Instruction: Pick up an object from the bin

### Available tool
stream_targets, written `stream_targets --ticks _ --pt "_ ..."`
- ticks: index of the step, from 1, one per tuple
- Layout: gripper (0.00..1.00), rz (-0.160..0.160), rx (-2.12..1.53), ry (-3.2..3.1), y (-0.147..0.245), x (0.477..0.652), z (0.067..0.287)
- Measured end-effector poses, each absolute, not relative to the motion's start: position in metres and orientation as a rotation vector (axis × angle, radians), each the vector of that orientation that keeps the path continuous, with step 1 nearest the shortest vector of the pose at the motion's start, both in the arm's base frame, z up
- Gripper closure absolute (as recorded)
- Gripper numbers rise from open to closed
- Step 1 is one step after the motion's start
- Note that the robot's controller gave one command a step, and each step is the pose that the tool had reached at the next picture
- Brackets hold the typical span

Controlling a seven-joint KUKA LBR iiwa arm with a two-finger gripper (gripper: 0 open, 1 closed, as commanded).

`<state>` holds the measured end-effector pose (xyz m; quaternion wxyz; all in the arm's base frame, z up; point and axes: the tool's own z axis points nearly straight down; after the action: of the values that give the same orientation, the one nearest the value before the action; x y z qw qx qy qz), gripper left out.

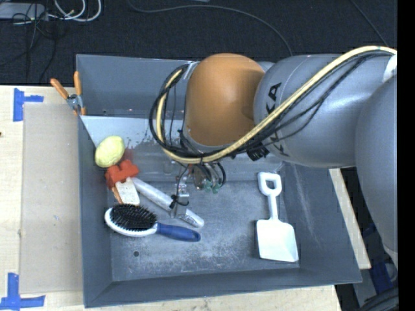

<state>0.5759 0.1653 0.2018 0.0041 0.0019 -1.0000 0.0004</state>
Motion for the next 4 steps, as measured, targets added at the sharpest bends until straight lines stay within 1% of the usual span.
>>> stream_targets --ticks 1,2,3,4 --pt "0.0 0.0 0.001 -3.14 0.164 0.577 0.207" --pt "0.0 0.0 0.287 -3.129 0.171 0.577 0.194" --pt "0.0 -0.001 0.523 -3.093 0.183 0.558 0.189" --pt "0.0 -0.002 0.057 -3.141 0.199 0.571 0.16"
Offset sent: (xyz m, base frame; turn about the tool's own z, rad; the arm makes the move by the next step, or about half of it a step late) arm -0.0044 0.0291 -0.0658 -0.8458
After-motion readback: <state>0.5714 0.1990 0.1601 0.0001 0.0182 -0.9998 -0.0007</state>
